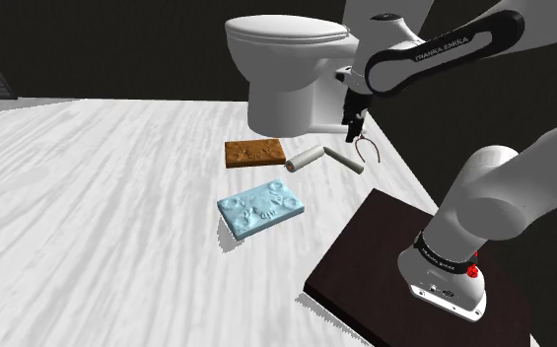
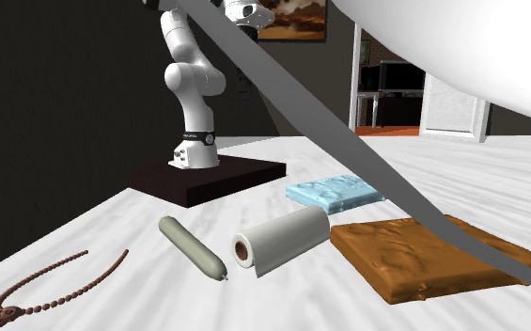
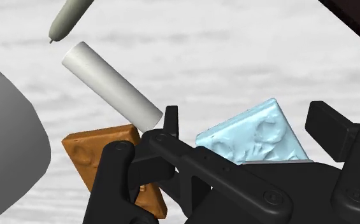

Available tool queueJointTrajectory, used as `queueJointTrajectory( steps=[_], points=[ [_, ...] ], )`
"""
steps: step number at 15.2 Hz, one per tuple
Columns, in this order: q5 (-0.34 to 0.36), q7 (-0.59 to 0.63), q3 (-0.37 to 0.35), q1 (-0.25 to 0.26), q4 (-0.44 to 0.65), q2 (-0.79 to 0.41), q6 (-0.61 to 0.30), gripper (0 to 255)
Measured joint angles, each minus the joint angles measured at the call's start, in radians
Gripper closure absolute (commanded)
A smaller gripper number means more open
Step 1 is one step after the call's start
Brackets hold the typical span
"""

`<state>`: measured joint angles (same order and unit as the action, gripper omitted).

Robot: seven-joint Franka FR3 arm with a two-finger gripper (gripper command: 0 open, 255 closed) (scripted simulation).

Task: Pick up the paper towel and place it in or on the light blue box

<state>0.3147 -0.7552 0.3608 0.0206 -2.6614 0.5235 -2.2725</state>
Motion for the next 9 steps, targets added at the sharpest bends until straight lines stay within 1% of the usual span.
queueJointTrajectory(
  steps=[2, 5, 7, 8, 9],
  points=[
    [0.005, -0.081, 0.050, 0.016, 0.005, -0.074, -0.084, 0],
    [-0.016, -0.218, 0.127, 0.051, 0.029, -0.195, -0.201, 0],
    [-0.061, -0.331, 0.183, 0.085, 0.057, -0.286, -0.275, 0],
    [-0.096, -0.394, 0.211, 0.104, 0.063, -0.338, -0.323, 0],
    [-0.147, -0.468, 0.238, 0.128, 0.089, -0.397, -0.357, 0]
  ],
)
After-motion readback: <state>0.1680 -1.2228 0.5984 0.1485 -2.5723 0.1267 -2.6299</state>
